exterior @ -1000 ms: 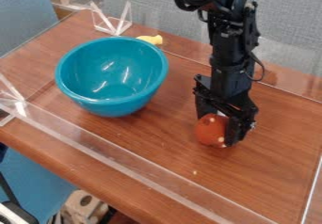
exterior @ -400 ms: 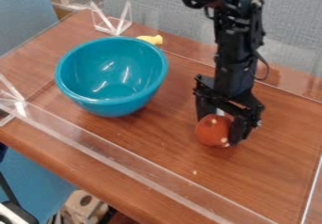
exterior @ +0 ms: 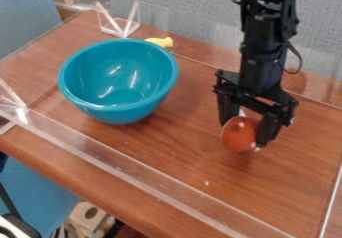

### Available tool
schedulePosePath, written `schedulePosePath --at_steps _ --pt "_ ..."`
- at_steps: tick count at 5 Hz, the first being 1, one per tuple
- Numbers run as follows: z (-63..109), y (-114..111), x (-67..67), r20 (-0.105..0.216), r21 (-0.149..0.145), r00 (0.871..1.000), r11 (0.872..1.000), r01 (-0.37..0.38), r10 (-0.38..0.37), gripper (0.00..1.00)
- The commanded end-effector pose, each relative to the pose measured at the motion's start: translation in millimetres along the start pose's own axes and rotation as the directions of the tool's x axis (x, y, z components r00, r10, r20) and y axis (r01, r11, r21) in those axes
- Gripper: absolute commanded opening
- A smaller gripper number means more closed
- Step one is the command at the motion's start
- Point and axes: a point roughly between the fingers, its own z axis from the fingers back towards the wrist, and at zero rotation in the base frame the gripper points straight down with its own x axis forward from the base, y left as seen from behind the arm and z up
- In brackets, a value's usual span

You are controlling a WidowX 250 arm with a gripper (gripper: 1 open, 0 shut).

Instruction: Remove the mushroom from the blue bowl and put it on the table

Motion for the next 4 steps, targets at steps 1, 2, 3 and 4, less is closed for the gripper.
schedulePosePath --at_steps 1,2,3,4 --pt "18.1 0 8.1 0.060 0.004 0.998 1.000 0.021 -0.021 1.00" --pt "21.3 3 6.9 0.066 0.013 0.997 0.999 0.038 -0.039 1.00" --pt "32.7 8 1.0 0.078 0.018 0.997 1.000 -0.006 0.005 1.00" --pt "50.7 17 -6.8 0.107 0.026 0.993 0.998 -0.060 0.057 1.00"
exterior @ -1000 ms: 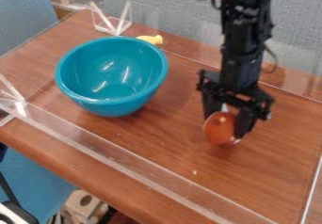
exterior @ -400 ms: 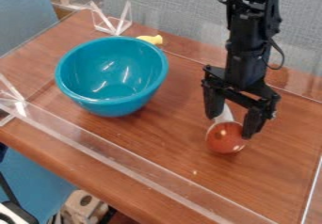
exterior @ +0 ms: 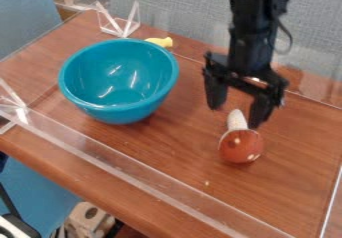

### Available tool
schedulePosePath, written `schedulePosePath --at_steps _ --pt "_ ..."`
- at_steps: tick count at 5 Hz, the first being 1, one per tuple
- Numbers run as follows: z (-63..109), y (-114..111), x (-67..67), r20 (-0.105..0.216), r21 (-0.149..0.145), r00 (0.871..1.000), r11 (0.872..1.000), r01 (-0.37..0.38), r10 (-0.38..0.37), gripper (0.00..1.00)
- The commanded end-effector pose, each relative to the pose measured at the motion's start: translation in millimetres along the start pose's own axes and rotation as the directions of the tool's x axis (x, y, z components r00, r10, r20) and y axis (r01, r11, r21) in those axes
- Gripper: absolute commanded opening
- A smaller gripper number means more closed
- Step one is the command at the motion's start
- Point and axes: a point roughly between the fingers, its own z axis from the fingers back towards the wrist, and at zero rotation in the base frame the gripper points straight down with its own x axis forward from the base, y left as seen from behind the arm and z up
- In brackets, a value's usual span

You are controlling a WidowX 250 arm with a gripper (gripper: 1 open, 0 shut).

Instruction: Remove the mushroom from the blue bowl and put it on the table

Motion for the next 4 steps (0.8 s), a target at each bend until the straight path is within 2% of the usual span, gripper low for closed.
schedulePosePath --at_steps 1,2,4 --pt "23.2 11.0 -5.1 0.055 0.007 0.998 1.000 -0.013 0.013 1.00" --pt "28.2 13.9 -14.1 0.054 0.007 0.999 1.000 -0.008 0.007 1.00" --pt "22.1 17.2 -7.2 0.048 -0.005 0.994 0.995 -0.102 0.102 1.00"
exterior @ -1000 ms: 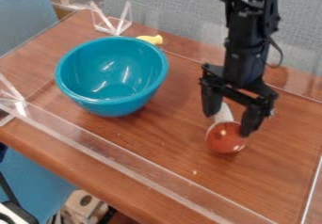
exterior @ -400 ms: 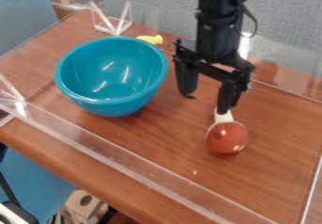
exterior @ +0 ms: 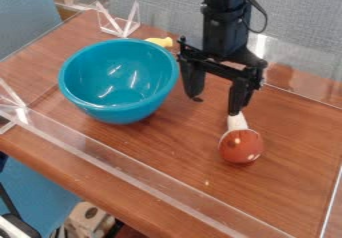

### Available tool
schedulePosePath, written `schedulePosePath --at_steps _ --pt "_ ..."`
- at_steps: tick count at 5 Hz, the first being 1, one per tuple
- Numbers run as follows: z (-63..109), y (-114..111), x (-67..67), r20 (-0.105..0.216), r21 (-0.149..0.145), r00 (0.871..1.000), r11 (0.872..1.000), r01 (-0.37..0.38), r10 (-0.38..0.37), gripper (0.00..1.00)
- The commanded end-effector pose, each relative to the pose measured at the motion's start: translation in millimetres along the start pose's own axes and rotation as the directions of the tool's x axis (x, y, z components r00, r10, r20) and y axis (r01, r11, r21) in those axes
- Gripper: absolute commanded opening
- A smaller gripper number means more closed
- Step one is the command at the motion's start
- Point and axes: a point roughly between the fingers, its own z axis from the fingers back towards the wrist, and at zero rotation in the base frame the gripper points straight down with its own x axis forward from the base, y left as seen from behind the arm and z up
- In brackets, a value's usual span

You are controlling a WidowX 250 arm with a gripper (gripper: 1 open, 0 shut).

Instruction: Remove the mushroom from the blue bowl and put it on the table

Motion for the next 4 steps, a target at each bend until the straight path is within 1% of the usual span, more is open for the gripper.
schedulePosePath --at_steps 1,2,3,4 --pt "9.3 -1 11.7 0.045 -0.001 0.998 0.999 -0.036 0.036 1.00" --pt "9.9 5 15.2 0.037 -0.007 0.998 0.999 -0.048 0.049 1.00" --pt "11.9 10 15.0 0.028 -0.010 0.998 0.998 -0.057 0.057 1.00" --pt "14.8 -3 13.9 0.020 -0.013 0.998 0.999 -0.051 0.052 1.00"
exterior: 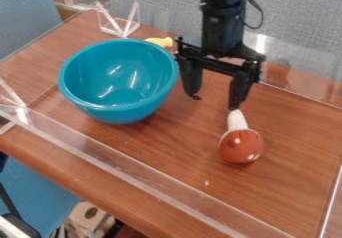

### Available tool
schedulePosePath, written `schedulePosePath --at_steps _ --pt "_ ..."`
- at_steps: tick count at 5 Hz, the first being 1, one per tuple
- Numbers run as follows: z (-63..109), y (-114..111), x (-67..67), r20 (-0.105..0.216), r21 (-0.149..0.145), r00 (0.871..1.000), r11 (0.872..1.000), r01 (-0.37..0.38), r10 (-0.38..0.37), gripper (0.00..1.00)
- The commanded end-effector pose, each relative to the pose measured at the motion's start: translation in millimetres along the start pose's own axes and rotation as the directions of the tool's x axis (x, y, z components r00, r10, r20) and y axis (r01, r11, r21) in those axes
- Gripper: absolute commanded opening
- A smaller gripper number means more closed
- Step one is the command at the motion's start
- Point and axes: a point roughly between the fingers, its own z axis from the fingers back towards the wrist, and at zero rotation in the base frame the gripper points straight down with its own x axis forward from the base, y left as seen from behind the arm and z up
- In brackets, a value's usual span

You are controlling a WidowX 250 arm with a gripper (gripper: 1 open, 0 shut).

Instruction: Remove the mushroom from the blue bowl and put it on the table

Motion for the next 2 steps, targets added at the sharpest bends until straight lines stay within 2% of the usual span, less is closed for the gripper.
schedulePosePath --at_steps 1,2 --pt "16.8 -20 3.3 0.047 0.004 0.998 0.999 0.040 -0.041 1.00" --pt "18.5 -30 4.1 0.041 0.006 0.996 0.997 0.074 -0.074 1.00"
